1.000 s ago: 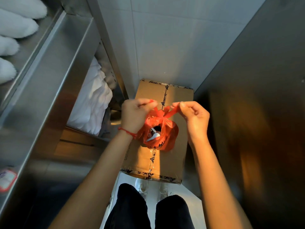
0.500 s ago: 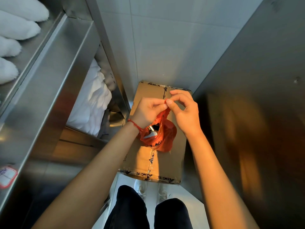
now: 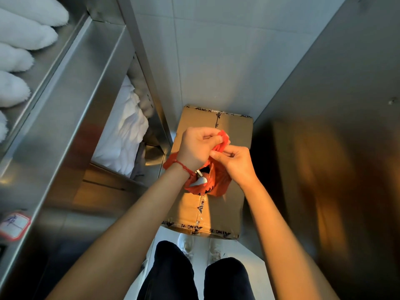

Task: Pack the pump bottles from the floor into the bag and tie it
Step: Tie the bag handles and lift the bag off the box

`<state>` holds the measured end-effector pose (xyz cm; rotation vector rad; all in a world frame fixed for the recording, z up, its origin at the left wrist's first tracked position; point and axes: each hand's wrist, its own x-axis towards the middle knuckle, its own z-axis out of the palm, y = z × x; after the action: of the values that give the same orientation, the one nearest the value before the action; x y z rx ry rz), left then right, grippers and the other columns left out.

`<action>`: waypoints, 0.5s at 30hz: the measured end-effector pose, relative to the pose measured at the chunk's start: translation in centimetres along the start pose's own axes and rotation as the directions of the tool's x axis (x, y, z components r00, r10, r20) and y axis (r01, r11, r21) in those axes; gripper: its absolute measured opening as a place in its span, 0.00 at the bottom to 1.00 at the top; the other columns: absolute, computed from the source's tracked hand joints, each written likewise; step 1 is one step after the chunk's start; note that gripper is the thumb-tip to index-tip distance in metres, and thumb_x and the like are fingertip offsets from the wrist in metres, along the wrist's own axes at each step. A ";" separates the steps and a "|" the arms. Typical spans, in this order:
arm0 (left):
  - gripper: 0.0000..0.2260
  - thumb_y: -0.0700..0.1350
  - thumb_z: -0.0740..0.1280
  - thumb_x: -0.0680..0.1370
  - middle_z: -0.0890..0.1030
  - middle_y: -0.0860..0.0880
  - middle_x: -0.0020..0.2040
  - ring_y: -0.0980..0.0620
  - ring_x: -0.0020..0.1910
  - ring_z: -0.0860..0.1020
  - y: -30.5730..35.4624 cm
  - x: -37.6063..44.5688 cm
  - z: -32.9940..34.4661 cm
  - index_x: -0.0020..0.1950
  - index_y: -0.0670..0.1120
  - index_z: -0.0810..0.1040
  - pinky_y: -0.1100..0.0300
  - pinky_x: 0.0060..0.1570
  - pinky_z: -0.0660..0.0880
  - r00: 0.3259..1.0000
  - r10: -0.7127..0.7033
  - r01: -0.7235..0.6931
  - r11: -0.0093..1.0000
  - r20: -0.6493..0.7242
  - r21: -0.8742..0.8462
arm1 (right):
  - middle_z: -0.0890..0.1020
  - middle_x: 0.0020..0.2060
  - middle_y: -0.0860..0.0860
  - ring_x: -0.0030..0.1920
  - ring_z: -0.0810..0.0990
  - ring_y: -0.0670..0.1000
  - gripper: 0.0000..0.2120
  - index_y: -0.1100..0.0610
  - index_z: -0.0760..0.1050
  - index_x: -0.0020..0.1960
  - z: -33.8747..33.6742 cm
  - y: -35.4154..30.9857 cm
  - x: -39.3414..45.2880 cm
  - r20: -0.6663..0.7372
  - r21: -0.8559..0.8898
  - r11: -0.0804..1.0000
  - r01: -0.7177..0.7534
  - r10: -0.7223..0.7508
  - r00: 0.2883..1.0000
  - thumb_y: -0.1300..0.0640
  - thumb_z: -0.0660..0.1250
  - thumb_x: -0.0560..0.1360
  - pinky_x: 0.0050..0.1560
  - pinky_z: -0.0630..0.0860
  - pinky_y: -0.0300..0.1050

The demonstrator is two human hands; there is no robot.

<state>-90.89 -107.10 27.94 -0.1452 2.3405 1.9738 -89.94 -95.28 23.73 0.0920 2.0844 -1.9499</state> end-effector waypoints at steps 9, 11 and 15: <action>0.06 0.35 0.67 0.72 0.82 0.45 0.39 0.62 0.31 0.77 0.7 -1.1 -1.1 0.46 0.40 0.82 0.71 0.34 0.73 0.993 0.062 -0.058 0.997 -0.098 0.043 | 0.82 0.24 0.42 0.28 0.79 0.39 0.09 0.57 0.81 0.34 1.1 -2.3 -2.3 -0.049 0.105 0.994 0.013 -0.008 0.999 0.66 0.68 0.71 0.31 0.74 0.30; 0.07 0.38 0.67 0.73 0.83 0.45 0.45 0.59 0.42 0.79 0.0 -1.9 -2.1 0.50 0.42 0.81 0.70 0.45 0.74 0.987 0.095 -0.078 0.988 -0.130 0.129 | 0.83 0.26 0.45 0.29 0.80 0.41 0.06 0.60 0.82 0.36 1.1 -2.4 -2.9 -0.069 0.145 0.989 -0.019 0.029 0.997 0.64 0.68 0.72 0.33 0.76 0.32; 0.13 0.42 0.65 0.75 0.80 0.43 0.56 0.50 0.55 0.77 -1.7 -5.2 -3.8 0.59 0.41 0.76 0.63 0.57 0.70 0.973 0.191 -0.123 0.903 -0.129 0.411 | 0.84 0.27 0.46 0.29 0.81 0.43 0.06 0.60 0.82 0.36 0.7 -2.5 -4.6 -0.069 0.152 0.987 -0.051 0.062 0.996 0.62 0.69 0.71 0.32 0.76 0.33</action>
<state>-85.49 -110.99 27.55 -0.0997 2.8938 1.5395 -86.04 -95.53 27.23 0.2548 1.9533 -2.0961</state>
